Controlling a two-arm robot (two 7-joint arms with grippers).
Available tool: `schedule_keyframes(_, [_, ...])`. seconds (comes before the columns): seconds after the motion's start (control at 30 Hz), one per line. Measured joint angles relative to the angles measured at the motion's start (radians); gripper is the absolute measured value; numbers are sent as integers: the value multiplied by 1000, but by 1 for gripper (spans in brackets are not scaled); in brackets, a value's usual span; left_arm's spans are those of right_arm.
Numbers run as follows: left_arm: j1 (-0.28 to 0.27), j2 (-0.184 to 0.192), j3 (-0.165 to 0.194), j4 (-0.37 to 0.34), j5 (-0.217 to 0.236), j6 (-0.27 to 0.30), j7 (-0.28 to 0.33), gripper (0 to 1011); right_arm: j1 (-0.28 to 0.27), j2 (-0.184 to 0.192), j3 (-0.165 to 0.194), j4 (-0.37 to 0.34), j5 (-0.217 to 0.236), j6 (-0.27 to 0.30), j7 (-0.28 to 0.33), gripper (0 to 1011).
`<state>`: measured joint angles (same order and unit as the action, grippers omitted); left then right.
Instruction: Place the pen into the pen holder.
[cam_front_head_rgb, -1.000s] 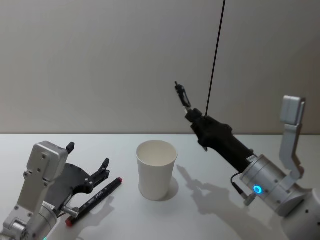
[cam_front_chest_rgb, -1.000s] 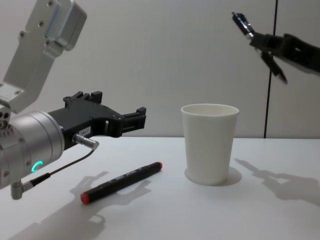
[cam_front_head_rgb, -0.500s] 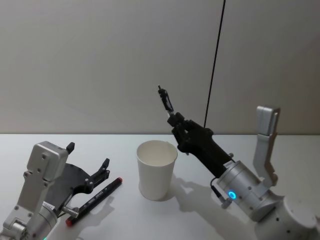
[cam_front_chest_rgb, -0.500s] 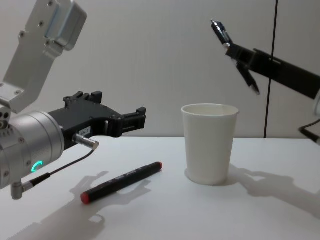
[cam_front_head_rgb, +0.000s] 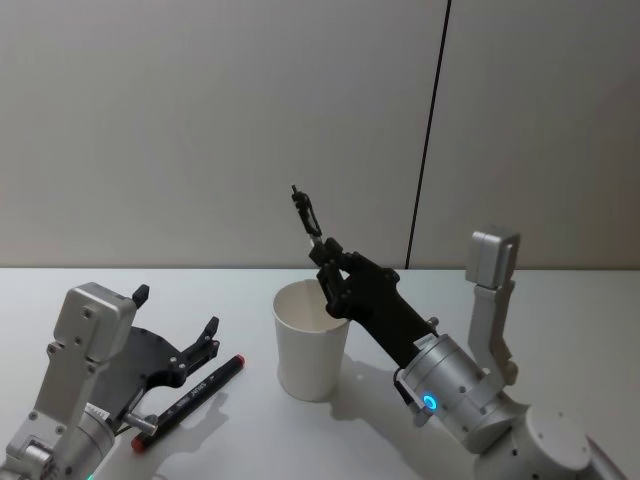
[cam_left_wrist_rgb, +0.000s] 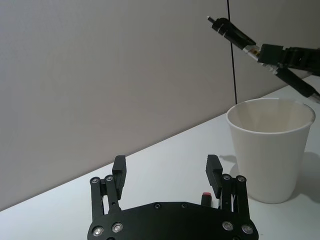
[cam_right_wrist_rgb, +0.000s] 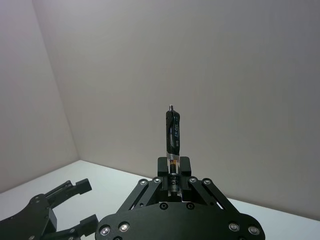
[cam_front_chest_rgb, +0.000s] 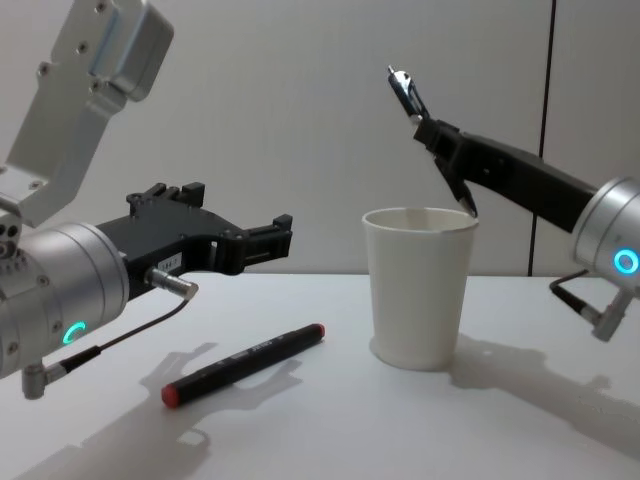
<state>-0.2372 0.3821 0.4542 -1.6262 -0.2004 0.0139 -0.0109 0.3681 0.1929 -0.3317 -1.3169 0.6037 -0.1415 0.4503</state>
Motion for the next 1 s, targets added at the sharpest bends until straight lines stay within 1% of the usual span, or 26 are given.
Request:
schedule_keyframes(0.33, [0, 0, 0, 0, 0, 0, 0, 1003, 15, -28, -15, 51, -37, -44, -9, 133])
schedule_keyframes(0.67, [0, 0, 0, 0, 0, 0, 0, 1003, 21, -44, -18, 75, -63, -70, -17, 133])
schedule_keyframes(0.9, [0, 0, 0, 0, 0, 0, 0, 1003, 23, -51, -19, 84, -73, -81, -22, 135])
schedule_keyframes(0.93, [0, 0, 0, 0, 0, 0, 0, 1003, 23, -51, -19, 85, -74, -82, -22, 144])
schedule_keyframes(1.0, [0, 0, 0, 0, 0, 0, 0, 1003, 23, -53, -19, 87, -76, -84, -22, 207])
